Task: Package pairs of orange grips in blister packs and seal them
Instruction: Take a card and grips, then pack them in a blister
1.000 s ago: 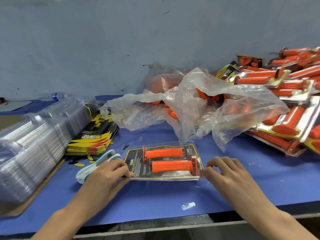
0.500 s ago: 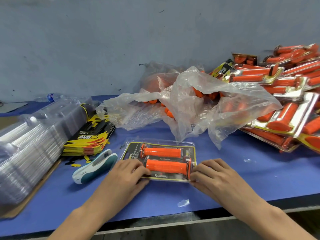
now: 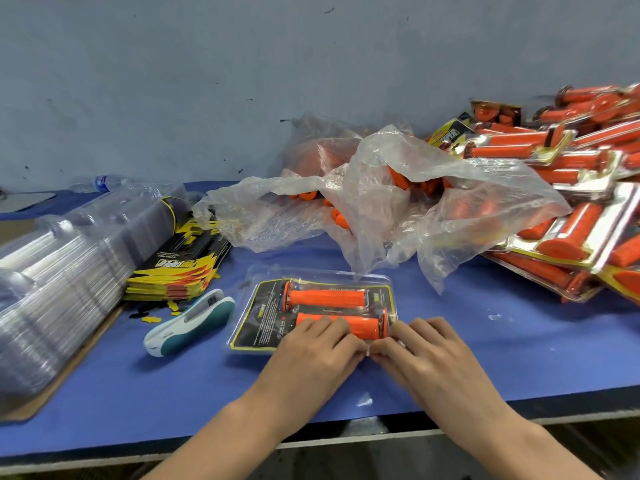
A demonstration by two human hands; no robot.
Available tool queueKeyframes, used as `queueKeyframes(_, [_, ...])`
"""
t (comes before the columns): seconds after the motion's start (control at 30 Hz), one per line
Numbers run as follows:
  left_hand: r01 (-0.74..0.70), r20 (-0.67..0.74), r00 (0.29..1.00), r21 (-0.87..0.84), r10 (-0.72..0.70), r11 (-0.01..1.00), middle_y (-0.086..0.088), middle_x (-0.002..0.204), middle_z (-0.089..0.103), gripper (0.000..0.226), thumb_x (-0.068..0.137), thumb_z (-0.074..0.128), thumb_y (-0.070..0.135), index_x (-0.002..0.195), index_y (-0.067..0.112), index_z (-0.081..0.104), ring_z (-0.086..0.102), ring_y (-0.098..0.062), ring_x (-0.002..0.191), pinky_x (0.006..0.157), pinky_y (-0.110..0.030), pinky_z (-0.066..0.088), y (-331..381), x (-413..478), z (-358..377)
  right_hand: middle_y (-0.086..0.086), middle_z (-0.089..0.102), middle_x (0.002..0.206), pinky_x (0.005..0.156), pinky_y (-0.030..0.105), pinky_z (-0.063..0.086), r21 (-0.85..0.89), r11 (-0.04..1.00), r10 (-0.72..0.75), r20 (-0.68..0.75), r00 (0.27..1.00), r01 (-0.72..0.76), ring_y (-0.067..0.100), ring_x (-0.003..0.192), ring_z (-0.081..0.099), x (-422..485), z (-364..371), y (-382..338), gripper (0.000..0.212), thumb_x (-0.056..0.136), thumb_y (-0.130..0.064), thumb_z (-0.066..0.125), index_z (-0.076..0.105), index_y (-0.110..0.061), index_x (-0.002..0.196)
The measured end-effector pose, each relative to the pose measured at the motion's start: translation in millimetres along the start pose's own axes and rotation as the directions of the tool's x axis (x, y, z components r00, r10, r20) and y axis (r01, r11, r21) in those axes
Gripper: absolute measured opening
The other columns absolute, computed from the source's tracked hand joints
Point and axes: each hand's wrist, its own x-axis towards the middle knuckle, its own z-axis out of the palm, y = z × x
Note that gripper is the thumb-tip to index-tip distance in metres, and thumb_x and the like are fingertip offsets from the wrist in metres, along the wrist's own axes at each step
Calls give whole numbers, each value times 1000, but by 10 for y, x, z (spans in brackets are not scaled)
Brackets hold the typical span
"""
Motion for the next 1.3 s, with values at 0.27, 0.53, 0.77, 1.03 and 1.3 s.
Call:
queueKeyframes(0.27, [9,19,1000,115,-12,993,4,77,58,17,91,51,17,81,18,65,55,-19,67,65,-29,41,-426,-255,-132,-13,59,76,60,34,43,26,986,160,84,984,-163,18,61,56,-73,-104,370,18,77,-22,82,66,-30,78])
queueKeyframes(0.53, [-20,4,1000,111,20,994,2,76,55,21,93,50,15,74,15,59,51,-21,66,63,-31,46,-388,-345,-191,-3,59,86,72,39,42,-156,978,155,90,984,-140,27,78,58,-92,-12,375,27,72,-12,79,66,-24,92])
queueKeyframes(0.77, [-90,-11,996,11,90,996,6,97,66,15,99,57,21,88,17,66,62,-16,82,71,-31,53,-224,-353,-206,-7,58,85,70,31,40,-3,994,108,143,984,-109,21,76,57,69,36,77,30,70,-10,80,64,-28,88])
queueKeyframes(1.03, [-85,85,992,-41,89,996,6,112,68,27,86,59,6,104,22,72,66,-12,99,95,-32,45,-529,-421,-249,-10,59,83,56,29,43,59,982,164,187,968,-178,20,74,58,119,-31,144,26,74,-8,80,64,-27,82])
queueKeyframes(1.3, [-196,30,980,-6,196,981,5,108,64,19,96,63,18,113,27,62,58,-17,86,83,-31,45,-308,-444,-234,0,53,77,89,42,54,-78,986,162,177,971,-151,24,68,61,163,-19,-137,37,59,2,69,56,-23,82])
